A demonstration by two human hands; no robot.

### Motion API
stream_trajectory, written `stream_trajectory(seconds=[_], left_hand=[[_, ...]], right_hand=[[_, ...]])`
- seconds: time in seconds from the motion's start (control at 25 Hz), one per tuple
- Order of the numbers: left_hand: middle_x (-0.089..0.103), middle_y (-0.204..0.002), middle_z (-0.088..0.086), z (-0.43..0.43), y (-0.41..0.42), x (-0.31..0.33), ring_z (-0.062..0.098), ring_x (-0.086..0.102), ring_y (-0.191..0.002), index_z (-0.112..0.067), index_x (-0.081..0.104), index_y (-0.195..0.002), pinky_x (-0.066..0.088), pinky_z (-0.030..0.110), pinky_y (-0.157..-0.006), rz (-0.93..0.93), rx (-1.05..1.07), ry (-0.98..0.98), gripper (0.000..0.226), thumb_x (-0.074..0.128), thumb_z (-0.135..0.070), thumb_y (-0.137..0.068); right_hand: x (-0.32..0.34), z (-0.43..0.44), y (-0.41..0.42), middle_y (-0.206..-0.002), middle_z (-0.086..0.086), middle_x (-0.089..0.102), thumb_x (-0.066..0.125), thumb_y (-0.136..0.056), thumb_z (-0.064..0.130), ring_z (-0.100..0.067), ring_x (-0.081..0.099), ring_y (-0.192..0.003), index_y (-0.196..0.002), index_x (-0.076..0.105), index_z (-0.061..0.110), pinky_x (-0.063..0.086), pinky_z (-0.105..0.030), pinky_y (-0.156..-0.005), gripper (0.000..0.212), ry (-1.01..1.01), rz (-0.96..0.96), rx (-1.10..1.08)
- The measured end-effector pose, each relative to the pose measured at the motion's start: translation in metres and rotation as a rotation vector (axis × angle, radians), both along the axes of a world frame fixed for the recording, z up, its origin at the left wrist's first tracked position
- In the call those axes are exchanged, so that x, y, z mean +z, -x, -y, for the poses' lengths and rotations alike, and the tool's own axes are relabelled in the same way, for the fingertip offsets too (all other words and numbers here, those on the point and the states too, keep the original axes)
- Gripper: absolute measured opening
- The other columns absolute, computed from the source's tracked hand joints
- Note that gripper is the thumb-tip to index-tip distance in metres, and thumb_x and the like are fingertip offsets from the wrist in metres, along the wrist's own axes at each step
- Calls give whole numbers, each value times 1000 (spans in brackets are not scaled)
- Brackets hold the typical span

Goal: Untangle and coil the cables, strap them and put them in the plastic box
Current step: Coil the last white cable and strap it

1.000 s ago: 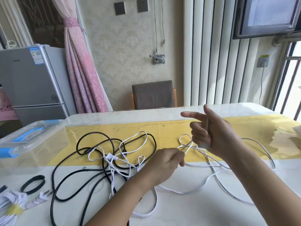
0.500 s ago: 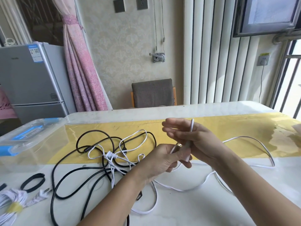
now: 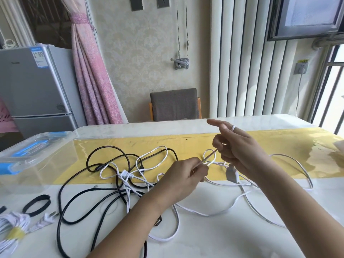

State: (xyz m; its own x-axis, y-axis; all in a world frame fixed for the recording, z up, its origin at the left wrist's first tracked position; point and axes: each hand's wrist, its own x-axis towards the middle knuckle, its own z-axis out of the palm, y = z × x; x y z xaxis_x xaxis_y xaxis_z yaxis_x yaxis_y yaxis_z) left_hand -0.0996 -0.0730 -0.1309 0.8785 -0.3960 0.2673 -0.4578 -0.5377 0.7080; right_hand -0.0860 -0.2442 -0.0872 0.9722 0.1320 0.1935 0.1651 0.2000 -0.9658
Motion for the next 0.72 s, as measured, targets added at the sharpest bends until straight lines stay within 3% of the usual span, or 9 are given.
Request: stream_trajectory(seconds=[0.12,0.2,0.28,0.36,0.44,0.48,0.56,0.64,0.72], left_hand=[[58,-64,3,7,6,-4,12,46,-54,-19,61,-84,35,31,-55,79,-79,-129,26,42,-27,-100],[47,-55,-1,17,10,-10,14,42,-52,-18,60,-86,29,33,-54,101,-129,-218,25,41,-25,-100],[42,-51,-3,21,12,-13,13,41,-51,-15,60,-86,26,29,-53,107,-151,-243,25,41,-24,-100],[44,-49,-5,17,14,-9,11,40,-49,-16,60,-79,27,23,-50,115,-162,-180,26,45,-23,-98],[44,-46,-7,10,16,2,7,37,-45,-17,58,-71,26,20,-49,148,-161,-42,27,49,-26,-95],[44,-48,-5,6,18,7,7,36,-46,-19,57,-68,28,22,-49,174,-164,55,28,49,-28,-93],[47,-51,-1,0,20,18,13,39,-50,-23,53,-65,30,29,-52,211,-168,231,28,49,-31,-91],[44,-47,-11,-7,17,23,3,37,-46,-19,52,-65,28,20,-50,230,-139,330,29,51,-23,-94],[48,-46,-16,-13,10,26,-2,40,-45,-14,59,-68,31,11,-50,238,-78,377,26,56,-17,-94]], right_hand=[[-5,0,-4,-82,-6,66,34,-102,8,-8,36,-42,-122,57,13,32,-16,-41,31,27,18,-156],[-8,-4,-7,-111,-8,67,32,-98,-7,-9,63,-75,-120,59,11,52,-17,-67,39,-25,24,-131],[-13,-4,-9,-123,3,63,32,-93,-15,-7,57,-115,-116,62,20,43,-24,-101,52,50,74,-88],[-16,-4,-9,-127,16,59,34,-91,-15,4,45,-126,-115,63,29,30,-19,-108,59,313,199,-105],[-19,-6,-7,-127,16,59,35,-93,-11,10,45,-122,-121,60,26,29,-8,-102,53,590,345,-144],[-23,-7,-9,-122,11,63,34,-96,-7,8,51,-114,-124,58,22,34,-7,-96,47,631,373,-115],[-27,-15,-3,-92,9,69,33,-101,3,-4,62,-86,-126,54,14,43,-15,-80,34,514,285,39],[-27,-22,2,-63,9,61,33,-103,23,-15,49,-54,-112,56,11,40,-27,-58,28,394,148,185],[-23,-26,6,-54,2,56,26,-97,49,-14,26,-44,-90,54,6,22,-26,-48,52,427,36,245]])
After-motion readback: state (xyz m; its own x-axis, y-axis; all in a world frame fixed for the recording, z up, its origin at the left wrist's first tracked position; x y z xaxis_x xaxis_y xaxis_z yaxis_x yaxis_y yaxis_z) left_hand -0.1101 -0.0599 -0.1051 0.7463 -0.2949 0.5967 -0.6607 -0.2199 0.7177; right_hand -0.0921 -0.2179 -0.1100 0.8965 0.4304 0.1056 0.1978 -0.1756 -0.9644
